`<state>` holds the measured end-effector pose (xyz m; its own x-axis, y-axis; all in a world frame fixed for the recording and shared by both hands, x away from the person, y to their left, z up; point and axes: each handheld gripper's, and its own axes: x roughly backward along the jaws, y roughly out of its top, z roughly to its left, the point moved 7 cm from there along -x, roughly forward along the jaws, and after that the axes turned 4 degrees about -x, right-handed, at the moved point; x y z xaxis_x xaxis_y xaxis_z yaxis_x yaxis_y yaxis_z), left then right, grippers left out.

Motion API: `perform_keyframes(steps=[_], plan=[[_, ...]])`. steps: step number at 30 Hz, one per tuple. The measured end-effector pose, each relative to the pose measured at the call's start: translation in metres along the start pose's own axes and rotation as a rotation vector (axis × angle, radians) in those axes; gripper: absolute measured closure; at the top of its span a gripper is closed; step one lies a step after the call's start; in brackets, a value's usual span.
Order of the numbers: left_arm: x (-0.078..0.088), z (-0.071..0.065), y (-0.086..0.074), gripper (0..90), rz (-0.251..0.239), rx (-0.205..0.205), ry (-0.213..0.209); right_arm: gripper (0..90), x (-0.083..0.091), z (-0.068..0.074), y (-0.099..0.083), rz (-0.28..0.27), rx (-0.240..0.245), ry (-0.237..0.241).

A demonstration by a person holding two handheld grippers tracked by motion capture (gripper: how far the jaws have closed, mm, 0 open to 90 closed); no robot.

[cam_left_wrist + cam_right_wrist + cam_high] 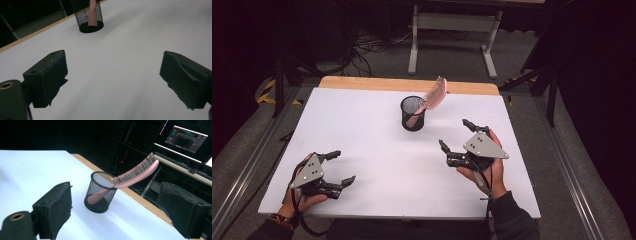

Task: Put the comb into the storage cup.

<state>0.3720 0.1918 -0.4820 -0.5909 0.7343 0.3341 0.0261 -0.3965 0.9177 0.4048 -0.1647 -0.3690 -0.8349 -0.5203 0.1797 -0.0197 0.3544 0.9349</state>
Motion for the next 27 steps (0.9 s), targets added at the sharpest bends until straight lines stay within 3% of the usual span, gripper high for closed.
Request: perform_keyframes(steps=[14, 27], plan=[[0.0, 0.0, 0.0, 8.8, 0.001, 0.0, 0.0, 12.7, 0.012, 0.0, -0.016, 0.025, -0.016, 0.009], [-0.001, 0.0, 0.0, 8.8, 0.003, 0.001, 0.0, 12.2, 0.018, 0.004, -0.039, 0.062, 0.024, 0.012]])
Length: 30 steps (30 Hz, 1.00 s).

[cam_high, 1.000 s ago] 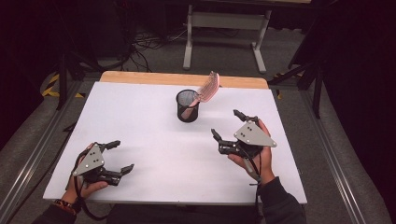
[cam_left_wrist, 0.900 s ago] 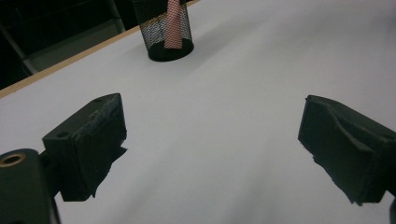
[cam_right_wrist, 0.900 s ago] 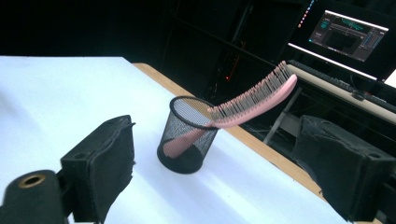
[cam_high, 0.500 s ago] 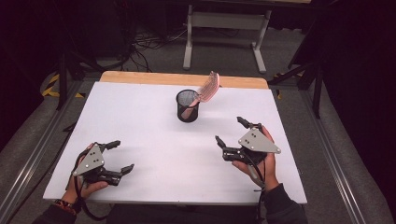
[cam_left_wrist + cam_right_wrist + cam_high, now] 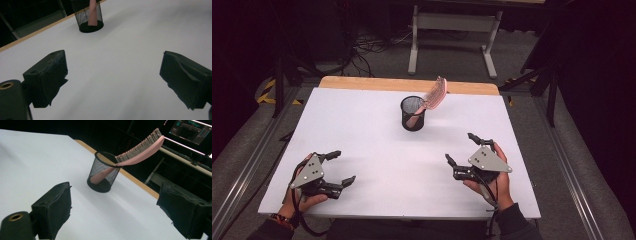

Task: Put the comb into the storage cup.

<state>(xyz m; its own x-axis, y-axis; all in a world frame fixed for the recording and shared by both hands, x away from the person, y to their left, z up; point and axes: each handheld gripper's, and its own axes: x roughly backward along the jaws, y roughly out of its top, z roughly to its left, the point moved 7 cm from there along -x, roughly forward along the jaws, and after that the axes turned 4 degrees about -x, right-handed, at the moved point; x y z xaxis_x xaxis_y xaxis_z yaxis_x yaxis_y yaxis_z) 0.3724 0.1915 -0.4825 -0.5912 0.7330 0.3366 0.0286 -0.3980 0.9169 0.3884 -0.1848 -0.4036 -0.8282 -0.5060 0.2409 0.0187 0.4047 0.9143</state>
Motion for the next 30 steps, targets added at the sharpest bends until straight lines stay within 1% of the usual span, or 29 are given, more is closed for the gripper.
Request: perform_keyframes(steps=[2, 3, 4, 8, 9, 10, 12, 16, 18, 20, 23, 25, 28, 30], plan=[[0.0, 0.0, 0.0, 8.8, 0.0, 0.001, 0.001, 12.2, 0.0, 0.0, -0.005, 0.01, -0.004, 0.0], [0.0, 0.001, 0.0, 8.8, -0.001, 0.001, 0.003, 12.2, 0.0, -0.001, -0.011, 0.021, 0.003, -0.006], [0.0, 0.001, 0.0, 8.8, -0.001, 0.002, 0.004, 12.1, 0.0, -0.001, -0.013, 0.025, 0.005, -0.007], [0.0, 0.001, 0.0, 8.8, 0.0, 0.003, 0.004, 12.1, 0.003, 0.0, -0.02, 0.027, 0.001, -0.002], [0.0, 0.001, 0.0, 8.8, 0.001, 0.004, 0.005, 12.1, 0.004, 0.0, -0.022, 0.026, -0.002, 0.003], [0.0, 0.0, 0.0, 8.8, 0.001, 0.005, 0.003, 12.0, 0.005, 0.001, -0.028, 0.029, -0.007, 0.009], [0.0, 0.001, -0.001, 8.8, 0.002, 0.005, 0.003, 12.0, 0.006, 0.001, -0.031, 0.034, -0.009, 0.008], [-0.002, 0.0, -0.001, 8.8, 0.003, 0.007, 0.002, 11.9, 0.009, -0.002, -0.045, 0.042, -0.035, 0.012], [-0.002, 0.0, -0.001, 8.8, 0.004, 0.006, 0.0, 11.8, 0.011, -0.004, -0.05, 0.046, -0.031, -0.002], [-0.002, 0.0, -0.001, 8.8, 0.003, 0.009, 0.0, 12.7, 0.015, -0.007, -0.057, 0.033, -0.045, -0.019], [-0.003, 0.001, 0.0, 8.7, 0.003, 0.008, -0.001, 12.8, 0.019, -0.01, -0.063, 0.027, -0.048, -0.04], [-0.003, 0.0, 0.0, 8.8, 0.001, 0.005, -0.001, 12.2, 0.021, -0.011, -0.07, 0.039, -0.066, -0.033], [-0.003, 0.001, 0.0, 8.7, 0.002, 0.006, 0.0, 11.7, 0.022, -0.013, -0.079, 0.065, -0.053, -0.042], [-0.003, 0.001, -0.001, 8.7, 0.002, 0.004, 0.001, 11.9, 0.024, -0.014, -0.082, 0.057, -0.072, -0.036]])
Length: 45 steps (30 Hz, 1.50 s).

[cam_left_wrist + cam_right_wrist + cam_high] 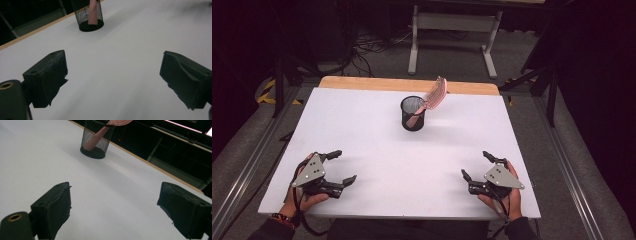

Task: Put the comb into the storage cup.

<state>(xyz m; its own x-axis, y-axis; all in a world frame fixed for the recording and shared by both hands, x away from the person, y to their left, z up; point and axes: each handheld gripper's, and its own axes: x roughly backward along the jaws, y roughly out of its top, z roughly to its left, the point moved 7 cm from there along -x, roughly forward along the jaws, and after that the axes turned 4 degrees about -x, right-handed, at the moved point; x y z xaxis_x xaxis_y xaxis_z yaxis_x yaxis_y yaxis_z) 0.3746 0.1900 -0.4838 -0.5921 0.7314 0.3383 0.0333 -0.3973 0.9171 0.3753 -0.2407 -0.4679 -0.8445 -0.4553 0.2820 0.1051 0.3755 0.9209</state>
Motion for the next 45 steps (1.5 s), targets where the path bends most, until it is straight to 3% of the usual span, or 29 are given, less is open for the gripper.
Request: perform_keyframes(steps=[11, 22, 45], plan=[[0.0018, -0.0033, 0.003, 8.4, -0.009, -0.016, -0.005, 7.9, -0.0034, 0.0017, -0.0063, 0.025, -0.005, 0.026], [0.0027, -0.0031, 0.003, 8.3, -0.014, -0.015, -0.006, 5.9, -0.0042, 0.0017, -0.0045, 0.016, -0.03, 0.02], [0.0019, -0.0007, 0.0015, 8.3, -0.008, -0.007, -0.006, 5.5, -0.0074, 0.0048, -0.0058, 0.023, -0.026, 0.026]])
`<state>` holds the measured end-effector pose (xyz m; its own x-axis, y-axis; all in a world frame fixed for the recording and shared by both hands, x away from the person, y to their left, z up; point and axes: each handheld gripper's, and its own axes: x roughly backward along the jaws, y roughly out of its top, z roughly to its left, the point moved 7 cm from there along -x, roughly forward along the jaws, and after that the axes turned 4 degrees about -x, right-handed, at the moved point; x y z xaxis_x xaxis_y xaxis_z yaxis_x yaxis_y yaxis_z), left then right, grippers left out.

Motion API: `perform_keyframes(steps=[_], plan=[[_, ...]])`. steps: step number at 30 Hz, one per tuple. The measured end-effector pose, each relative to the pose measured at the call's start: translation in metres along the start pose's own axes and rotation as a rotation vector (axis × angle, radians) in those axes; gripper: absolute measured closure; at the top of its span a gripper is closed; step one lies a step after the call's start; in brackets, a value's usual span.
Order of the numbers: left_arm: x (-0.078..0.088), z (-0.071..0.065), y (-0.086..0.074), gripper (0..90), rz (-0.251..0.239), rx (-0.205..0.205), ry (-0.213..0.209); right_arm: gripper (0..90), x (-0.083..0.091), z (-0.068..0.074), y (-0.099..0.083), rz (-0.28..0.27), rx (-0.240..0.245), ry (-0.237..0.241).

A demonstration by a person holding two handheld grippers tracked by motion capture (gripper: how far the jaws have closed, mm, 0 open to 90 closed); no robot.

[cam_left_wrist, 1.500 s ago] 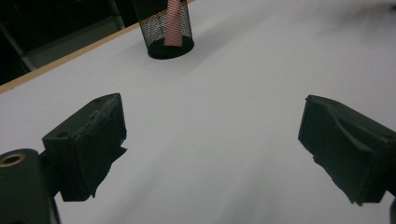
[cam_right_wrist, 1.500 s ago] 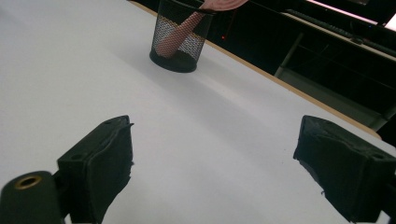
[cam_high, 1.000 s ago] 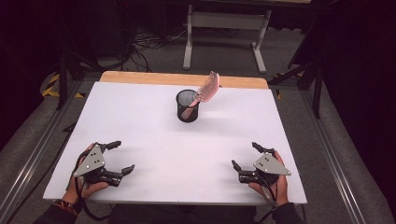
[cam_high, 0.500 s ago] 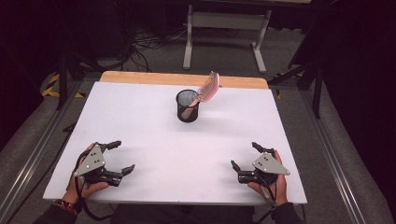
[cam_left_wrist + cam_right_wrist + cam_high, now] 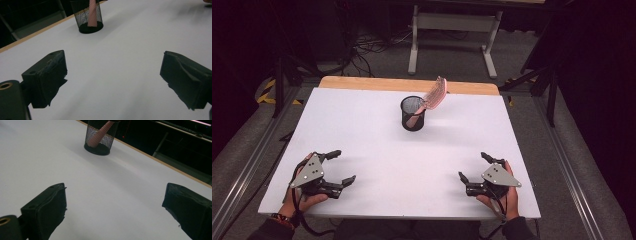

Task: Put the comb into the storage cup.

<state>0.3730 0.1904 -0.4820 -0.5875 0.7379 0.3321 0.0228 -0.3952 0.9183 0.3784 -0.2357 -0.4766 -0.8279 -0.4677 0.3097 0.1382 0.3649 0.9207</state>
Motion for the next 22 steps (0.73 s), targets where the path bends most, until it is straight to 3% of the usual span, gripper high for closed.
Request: perform_keyframes(steps=[22], plan=[[0.0014, 0.0001, -0.0005, 8.1, 0.005, -0.004, 0.009, 6.0, -0.0002, -0.0019, 0.0013, -0.005, -0.002, -0.014]])
